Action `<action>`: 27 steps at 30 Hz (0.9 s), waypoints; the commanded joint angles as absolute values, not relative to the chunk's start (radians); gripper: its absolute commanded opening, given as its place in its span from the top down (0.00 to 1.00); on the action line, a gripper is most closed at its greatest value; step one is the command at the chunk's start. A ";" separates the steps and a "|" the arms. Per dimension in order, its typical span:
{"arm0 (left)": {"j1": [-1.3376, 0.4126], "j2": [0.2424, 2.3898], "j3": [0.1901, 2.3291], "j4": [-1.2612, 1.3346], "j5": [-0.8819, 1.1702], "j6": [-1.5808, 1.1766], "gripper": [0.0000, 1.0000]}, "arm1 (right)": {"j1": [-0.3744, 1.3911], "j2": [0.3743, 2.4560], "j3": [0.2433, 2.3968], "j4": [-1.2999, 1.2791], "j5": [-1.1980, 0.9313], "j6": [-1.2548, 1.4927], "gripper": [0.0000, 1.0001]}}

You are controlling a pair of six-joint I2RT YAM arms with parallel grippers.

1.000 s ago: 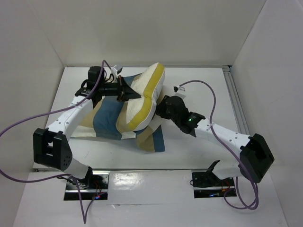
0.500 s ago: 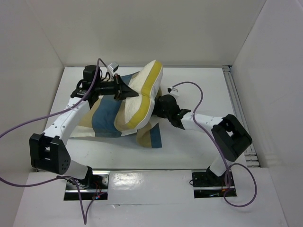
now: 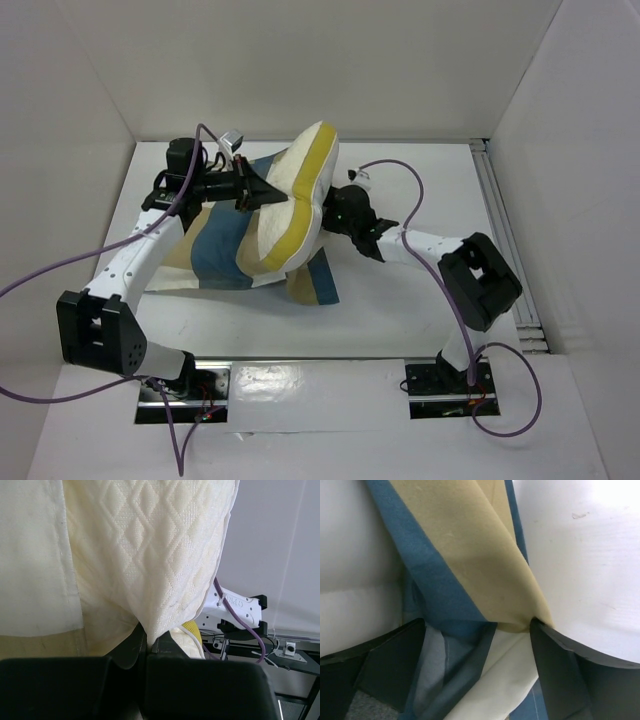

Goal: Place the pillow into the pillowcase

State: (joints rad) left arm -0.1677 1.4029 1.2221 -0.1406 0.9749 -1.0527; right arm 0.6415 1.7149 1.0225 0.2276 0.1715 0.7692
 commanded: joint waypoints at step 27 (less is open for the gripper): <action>-0.040 1.373 1.143 -0.353 0.727 -0.916 1.00 | 0.486 1.576 1.080 -0.070 0.190 0.586 0.78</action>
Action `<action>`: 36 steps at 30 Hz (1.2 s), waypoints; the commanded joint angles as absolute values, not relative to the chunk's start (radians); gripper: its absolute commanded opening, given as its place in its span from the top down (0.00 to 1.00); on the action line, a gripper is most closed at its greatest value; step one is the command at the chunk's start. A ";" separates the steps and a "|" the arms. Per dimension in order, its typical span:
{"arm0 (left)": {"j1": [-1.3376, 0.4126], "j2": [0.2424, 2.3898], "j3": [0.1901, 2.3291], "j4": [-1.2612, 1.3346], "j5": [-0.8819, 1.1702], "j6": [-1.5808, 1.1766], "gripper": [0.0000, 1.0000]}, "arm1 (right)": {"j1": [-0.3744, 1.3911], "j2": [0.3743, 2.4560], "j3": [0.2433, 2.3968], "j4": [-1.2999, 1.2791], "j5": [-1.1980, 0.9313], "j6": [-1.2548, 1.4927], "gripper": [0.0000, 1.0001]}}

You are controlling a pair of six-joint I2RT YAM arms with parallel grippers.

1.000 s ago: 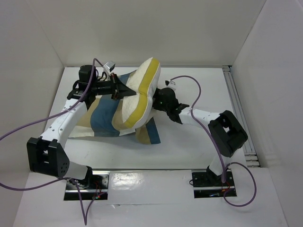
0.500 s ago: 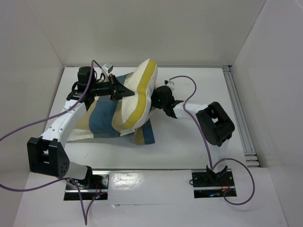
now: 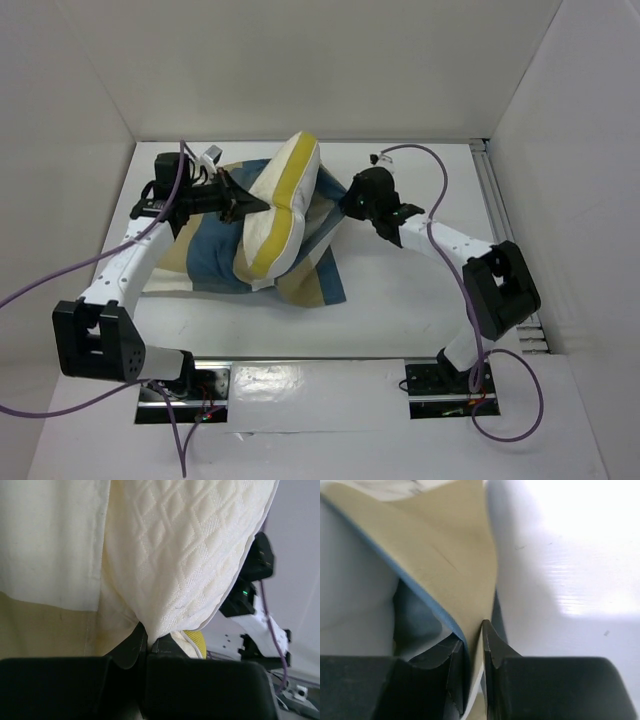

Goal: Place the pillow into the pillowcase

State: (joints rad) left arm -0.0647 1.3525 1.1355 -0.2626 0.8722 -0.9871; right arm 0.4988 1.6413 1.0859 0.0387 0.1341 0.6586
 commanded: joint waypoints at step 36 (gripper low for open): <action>-0.465 1.629 1.633 -0.816 0.425 -0.379 0.43 | 0.247 1.482 1.017 0.235 -0.310 0.718 1.00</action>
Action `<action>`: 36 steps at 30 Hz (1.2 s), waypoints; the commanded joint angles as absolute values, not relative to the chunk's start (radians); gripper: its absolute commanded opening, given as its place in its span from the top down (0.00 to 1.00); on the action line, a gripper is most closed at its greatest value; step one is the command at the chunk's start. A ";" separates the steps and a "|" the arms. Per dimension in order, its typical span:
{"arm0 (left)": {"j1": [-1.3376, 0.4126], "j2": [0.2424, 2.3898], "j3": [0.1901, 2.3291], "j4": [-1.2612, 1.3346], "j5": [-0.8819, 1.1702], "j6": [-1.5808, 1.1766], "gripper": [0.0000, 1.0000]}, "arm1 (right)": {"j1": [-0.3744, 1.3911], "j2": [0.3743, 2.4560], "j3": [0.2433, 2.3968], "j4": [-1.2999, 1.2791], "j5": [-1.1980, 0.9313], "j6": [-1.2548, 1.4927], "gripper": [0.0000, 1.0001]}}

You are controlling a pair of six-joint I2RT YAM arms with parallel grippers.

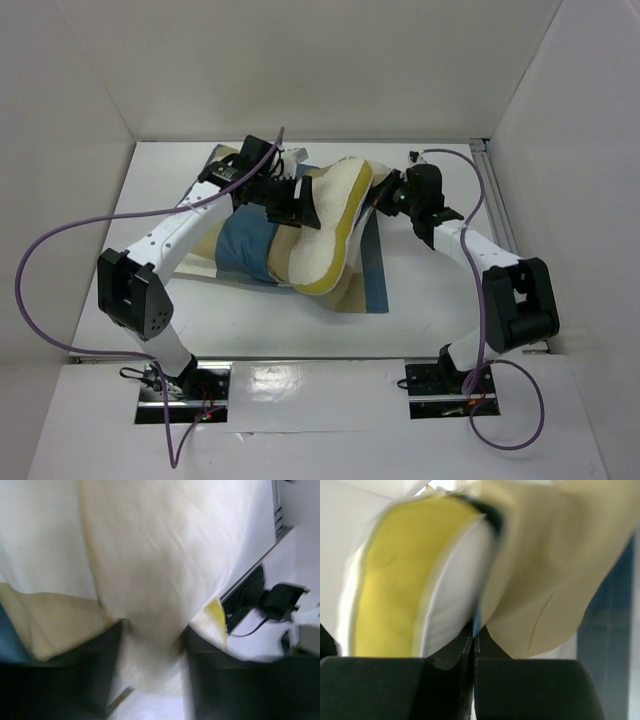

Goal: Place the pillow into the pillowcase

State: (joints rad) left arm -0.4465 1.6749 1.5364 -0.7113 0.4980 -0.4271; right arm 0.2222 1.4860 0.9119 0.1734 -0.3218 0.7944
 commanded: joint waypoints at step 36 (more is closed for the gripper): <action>-0.623 1.925 1.555 -0.681 0.245 -0.341 1.00 | 0.158 1.506 0.997 0.308 -0.497 0.716 1.00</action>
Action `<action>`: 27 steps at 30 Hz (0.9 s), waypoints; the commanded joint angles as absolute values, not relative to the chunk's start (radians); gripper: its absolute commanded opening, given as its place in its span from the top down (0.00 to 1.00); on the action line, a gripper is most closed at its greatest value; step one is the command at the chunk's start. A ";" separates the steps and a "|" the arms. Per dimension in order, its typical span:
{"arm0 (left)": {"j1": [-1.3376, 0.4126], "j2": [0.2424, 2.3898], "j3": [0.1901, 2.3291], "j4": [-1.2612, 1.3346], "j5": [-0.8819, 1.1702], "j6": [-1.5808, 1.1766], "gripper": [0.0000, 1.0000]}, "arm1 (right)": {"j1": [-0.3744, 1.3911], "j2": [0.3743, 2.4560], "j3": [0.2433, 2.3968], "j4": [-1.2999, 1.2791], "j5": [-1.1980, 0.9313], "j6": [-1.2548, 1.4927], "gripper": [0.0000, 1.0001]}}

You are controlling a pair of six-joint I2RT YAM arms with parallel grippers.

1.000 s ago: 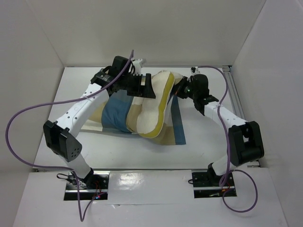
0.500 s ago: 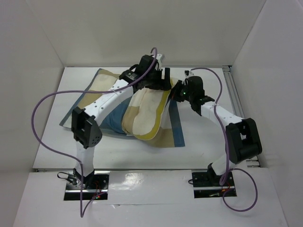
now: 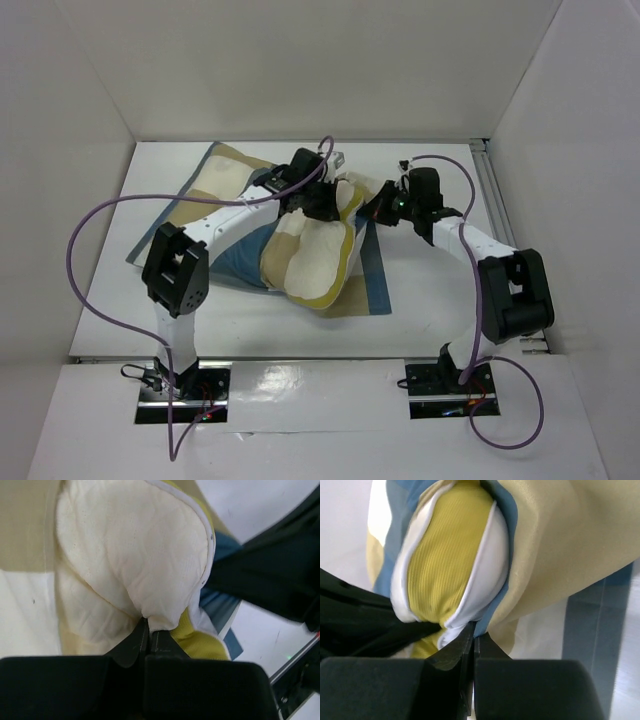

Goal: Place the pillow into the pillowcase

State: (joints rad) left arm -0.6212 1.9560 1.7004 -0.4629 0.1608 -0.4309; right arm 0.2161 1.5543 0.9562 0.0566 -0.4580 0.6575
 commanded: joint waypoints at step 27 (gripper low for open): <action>-0.676 2.104 1.374 -0.678 0.279 -0.340 1.00 | 0.081 1.393 1.046 0.721 -0.733 0.962 1.00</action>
State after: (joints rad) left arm -0.6476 1.9934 1.4551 -0.2787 0.2440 -0.3229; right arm 0.1219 1.5642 0.9497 0.3214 -0.7532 0.8829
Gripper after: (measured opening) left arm 0.045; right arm 0.009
